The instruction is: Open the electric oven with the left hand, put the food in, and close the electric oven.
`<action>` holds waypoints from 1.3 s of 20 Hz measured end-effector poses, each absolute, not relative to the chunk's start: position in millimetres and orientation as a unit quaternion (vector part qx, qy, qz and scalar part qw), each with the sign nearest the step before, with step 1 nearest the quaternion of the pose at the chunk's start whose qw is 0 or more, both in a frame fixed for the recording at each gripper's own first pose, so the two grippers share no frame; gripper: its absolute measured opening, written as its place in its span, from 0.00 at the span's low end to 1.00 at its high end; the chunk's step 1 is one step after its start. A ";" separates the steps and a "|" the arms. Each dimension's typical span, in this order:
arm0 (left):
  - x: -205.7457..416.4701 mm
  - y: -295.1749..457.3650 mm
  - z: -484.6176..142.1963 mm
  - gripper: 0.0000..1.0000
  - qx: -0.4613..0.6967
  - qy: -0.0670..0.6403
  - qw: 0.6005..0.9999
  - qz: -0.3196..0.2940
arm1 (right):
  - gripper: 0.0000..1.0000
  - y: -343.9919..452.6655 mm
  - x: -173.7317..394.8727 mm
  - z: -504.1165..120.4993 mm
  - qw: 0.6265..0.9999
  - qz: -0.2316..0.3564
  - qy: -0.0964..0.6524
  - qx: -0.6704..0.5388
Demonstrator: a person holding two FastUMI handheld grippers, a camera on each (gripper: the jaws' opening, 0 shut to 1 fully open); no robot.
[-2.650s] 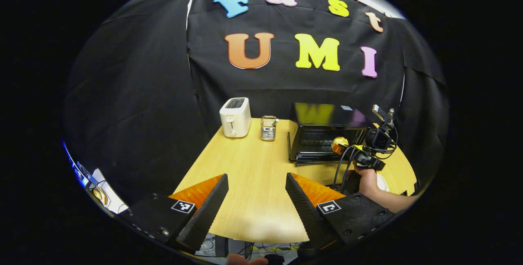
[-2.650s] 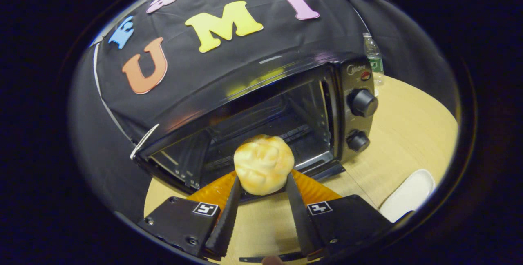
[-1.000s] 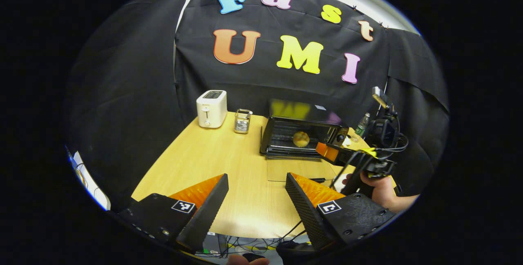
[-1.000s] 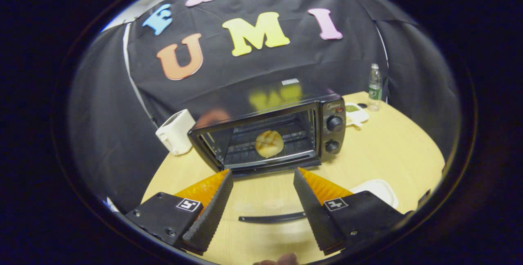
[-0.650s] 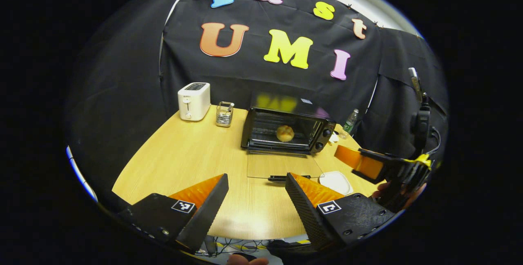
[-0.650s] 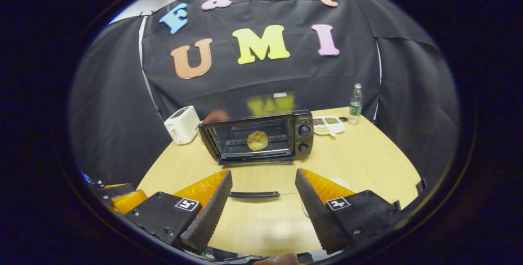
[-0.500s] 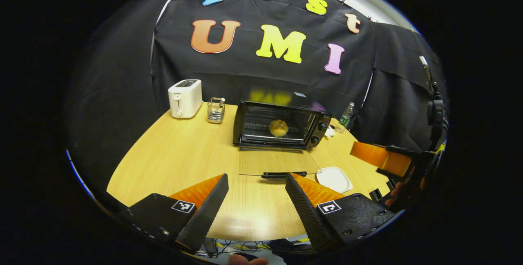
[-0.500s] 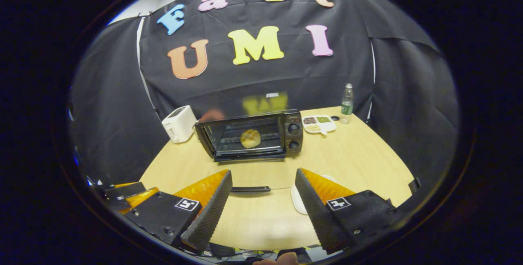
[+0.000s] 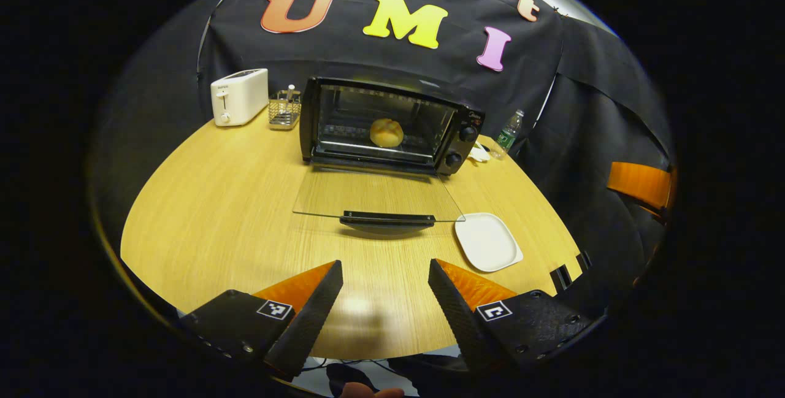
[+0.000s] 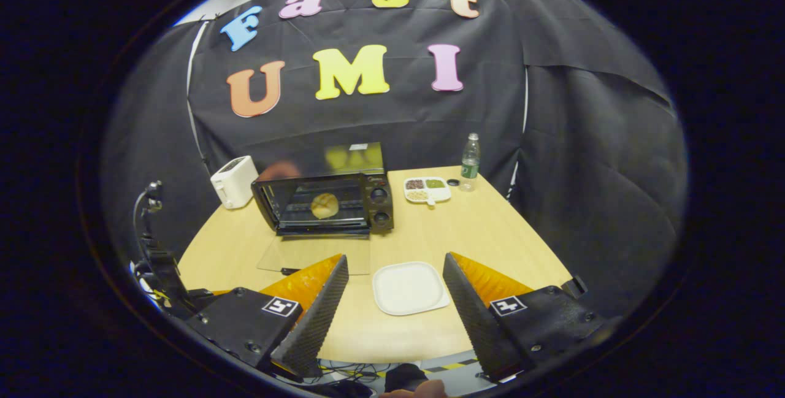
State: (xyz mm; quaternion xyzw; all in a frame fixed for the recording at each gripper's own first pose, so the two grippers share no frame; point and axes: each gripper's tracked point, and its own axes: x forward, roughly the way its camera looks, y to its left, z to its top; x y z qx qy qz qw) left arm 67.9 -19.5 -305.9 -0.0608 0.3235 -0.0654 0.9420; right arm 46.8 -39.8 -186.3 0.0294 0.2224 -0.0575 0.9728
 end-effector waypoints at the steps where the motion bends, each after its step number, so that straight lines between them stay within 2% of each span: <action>1: 73.2 -22.9 -314.8 0.93 -0.056 0.329 0.940 -0.063 | 0.97 -45.8 42.3 -189.1 0.971 -0.063 0.230 0.036; 7: 113.8 -39.5 -358.5 0.93 -0.048 0.358 0.931 -0.049 | 0.97 -80.6 33.0 -192.8 0.965 -0.093 0.240 0.038; 17: 154.7 -38.5 -394.8 0.93 -0.020 0.390 0.920 -0.027 | 0.97 -98.1 50.3 -183.1 0.965 -0.090 0.242 0.042; 22: 161.9 -38.5 -386.9 0.93 -0.024 0.384 0.922 -0.034 | 0.97 -93.5 55.1 -180.3 0.966 -0.085 0.242 0.045; 26: 170.4 -39.8 -337.4 0.93 -0.013 0.337 0.940 -0.048 | 0.97 -80.3 54.4 -171.2 0.967 -0.077 0.235 0.054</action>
